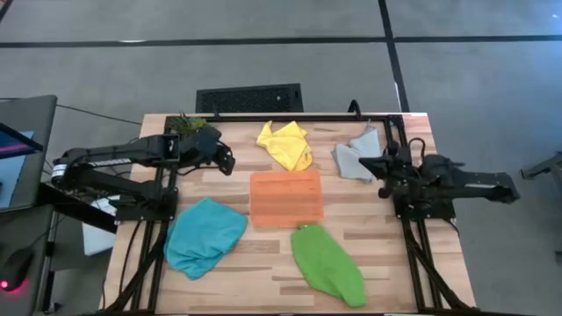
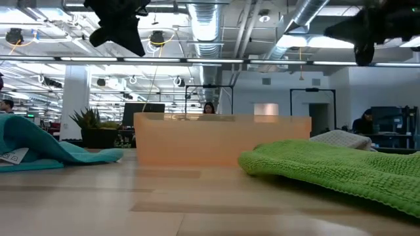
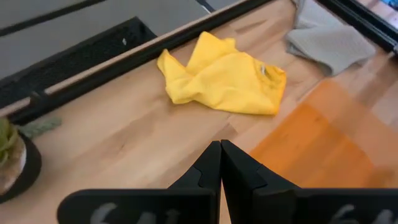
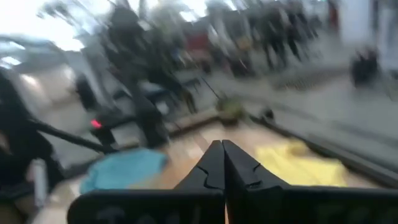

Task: Sort microfiber towel by color & place in baskets
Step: Fold the yellow towel

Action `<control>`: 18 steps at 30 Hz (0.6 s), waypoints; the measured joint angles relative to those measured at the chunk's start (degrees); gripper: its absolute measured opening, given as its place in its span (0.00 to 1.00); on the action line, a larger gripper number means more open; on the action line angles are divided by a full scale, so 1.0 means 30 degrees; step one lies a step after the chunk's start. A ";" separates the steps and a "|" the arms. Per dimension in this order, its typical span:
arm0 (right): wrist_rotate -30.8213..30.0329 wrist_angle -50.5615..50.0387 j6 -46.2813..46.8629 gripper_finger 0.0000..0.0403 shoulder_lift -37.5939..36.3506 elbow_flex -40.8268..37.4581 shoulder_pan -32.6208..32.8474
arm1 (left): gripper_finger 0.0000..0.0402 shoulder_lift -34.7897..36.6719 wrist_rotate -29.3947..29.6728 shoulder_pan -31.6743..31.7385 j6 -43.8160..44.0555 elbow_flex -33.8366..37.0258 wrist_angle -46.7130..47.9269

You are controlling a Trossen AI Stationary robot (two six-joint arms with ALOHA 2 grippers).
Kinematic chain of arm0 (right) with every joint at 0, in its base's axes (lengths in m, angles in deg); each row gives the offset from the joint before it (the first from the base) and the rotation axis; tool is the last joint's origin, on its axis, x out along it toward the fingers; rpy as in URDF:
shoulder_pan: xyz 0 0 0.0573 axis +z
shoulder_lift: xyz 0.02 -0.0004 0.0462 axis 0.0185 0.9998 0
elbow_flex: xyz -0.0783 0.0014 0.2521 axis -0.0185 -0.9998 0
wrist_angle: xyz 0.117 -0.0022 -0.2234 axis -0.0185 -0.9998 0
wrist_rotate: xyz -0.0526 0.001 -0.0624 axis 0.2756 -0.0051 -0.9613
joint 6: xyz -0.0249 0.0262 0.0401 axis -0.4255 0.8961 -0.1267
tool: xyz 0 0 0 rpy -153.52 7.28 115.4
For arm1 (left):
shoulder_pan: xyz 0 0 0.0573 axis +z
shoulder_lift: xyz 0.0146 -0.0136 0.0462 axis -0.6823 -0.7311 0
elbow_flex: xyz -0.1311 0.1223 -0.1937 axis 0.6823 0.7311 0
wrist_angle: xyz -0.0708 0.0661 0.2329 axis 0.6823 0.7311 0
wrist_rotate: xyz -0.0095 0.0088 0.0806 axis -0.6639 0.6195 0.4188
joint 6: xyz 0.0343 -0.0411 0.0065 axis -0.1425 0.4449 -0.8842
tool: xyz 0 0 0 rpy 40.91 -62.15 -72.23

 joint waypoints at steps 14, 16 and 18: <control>0.2556 -0.9055 0.5459 0.03 1.0104 0.9245 -0.3481 | 0.00 -0.2833 -0.5294 0.4170 -0.2519 -0.0015 -0.2914; 0.3683 -0.8980 0.5408 0.03 1.1249 0.9890 -0.4236 | 0.00 -0.3370 -0.5658 0.4606 -0.2803 -0.0007 -0.2866; 0.4495 -0.8889 0.5432 0.06 1.2430 1.0507 -0.4990 | 0.01 -0.3794 -0.5666 0.4928 -0.2829 -0.0007 -0.2900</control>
